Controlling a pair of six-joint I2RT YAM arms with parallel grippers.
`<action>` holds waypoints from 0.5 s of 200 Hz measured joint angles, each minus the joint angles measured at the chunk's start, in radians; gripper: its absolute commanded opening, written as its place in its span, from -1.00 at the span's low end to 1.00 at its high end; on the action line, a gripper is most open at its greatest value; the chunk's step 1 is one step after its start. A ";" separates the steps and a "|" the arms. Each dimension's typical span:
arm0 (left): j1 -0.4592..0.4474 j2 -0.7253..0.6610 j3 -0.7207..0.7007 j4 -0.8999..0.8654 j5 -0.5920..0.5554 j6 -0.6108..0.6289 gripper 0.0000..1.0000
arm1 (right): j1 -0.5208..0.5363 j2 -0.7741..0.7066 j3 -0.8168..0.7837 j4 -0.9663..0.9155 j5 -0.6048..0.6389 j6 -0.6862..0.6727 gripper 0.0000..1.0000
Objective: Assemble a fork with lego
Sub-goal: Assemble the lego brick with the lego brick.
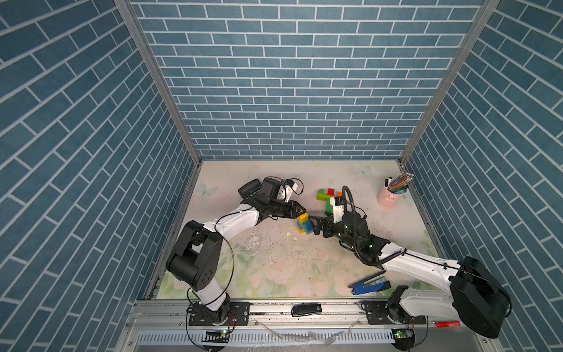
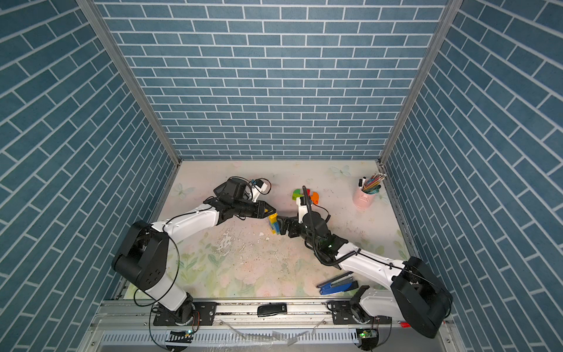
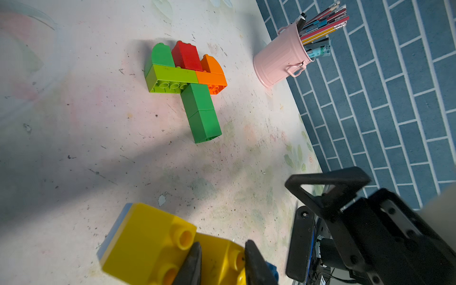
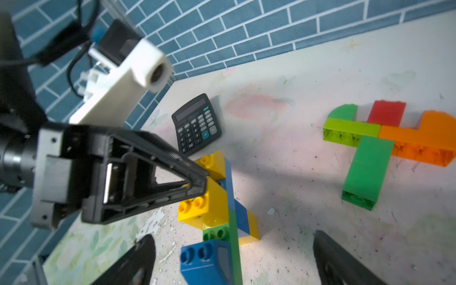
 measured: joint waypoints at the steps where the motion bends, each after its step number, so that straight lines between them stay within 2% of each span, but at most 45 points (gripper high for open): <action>1: 0.000 0.000 0.000 0.000 0.000 0.000 -0.37 | -0.004 0.002 -0.005 0.011 -0.005 0.009 0.97; 54: 0.000 0.000 0.000 0.000 0.000 0.000 -0.37 | -0.056 0.191 -0.139 0.450 -0.160 0.367 0.97; 100: 0.000 0.000 0.000 0.000 0.000 0.000 -0.37 | -0.058 0.367 -0.160 0.714 -0.208 0.552 0.98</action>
